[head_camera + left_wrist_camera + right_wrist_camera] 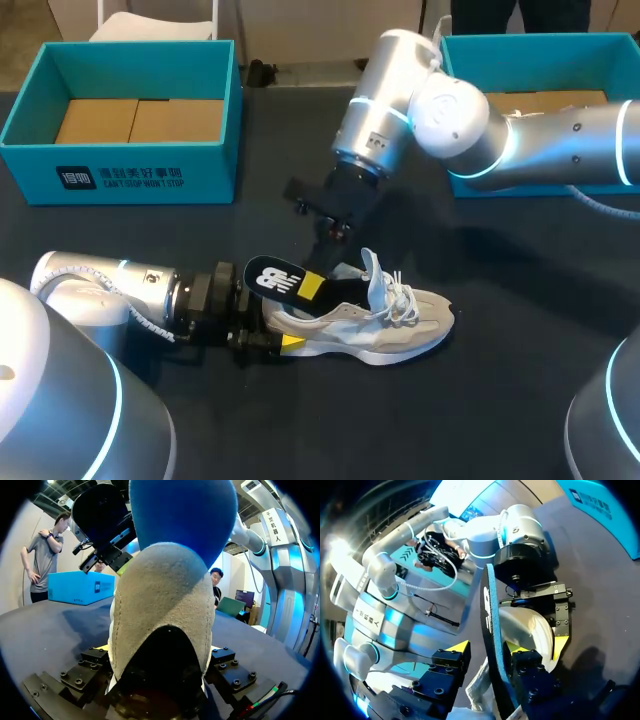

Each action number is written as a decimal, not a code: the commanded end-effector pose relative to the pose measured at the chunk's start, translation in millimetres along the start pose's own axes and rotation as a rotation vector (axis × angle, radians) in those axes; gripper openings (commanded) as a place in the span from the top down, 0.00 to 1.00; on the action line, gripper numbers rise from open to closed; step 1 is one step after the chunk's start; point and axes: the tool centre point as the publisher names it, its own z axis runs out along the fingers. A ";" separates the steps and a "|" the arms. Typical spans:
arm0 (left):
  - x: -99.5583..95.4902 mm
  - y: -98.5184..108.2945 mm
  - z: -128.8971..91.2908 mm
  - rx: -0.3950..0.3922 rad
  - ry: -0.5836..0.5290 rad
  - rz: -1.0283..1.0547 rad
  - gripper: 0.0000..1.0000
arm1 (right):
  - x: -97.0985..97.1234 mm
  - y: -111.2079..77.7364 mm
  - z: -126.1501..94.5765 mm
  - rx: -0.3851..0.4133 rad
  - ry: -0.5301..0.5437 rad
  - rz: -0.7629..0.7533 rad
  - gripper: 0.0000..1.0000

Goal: Take the shoe out of the shoebox, open the shoe tongue, remove and reinsert the insole, then place the shoe into the shoebox

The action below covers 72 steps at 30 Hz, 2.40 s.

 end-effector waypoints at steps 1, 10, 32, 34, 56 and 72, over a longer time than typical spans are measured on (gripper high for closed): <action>1.0 0.1 -0.2 0.000 -0.002 -0.001 1.00 | -3.0 1.0 3.9 -0.007 0.002 -0.001 0.61; 1.0 0.1 -0.2 0.000 -0.002 -0.001 1.00 | -4.9 1.6 0.7 -0.022 -0.002 -0.013 1.00; 1.0 0.1 -0.2 0.000 -0.002 -0.001 1.00 | -10.9 44.4 -18.6 -0.060 -0.032 -0.281 1.00; 1.0 0.1 -0.2 0.000 -0.002 -0.001 1.00 | -10.9 44.4 -18.6 -0.060 -0.032 -0.281 1.00; 1.0 0.1 -0.2 0.000 -0.002 -0.001 1.00 | 60.2 113.7 -82.1 -0.277 -0.237 -0.550 1.00; 1.0 0.1 -0.2 0.000 -0.002 -0.001 1.00 | 65.9 115.6 -88.6 -0.294 -0.245 -0.572 1.00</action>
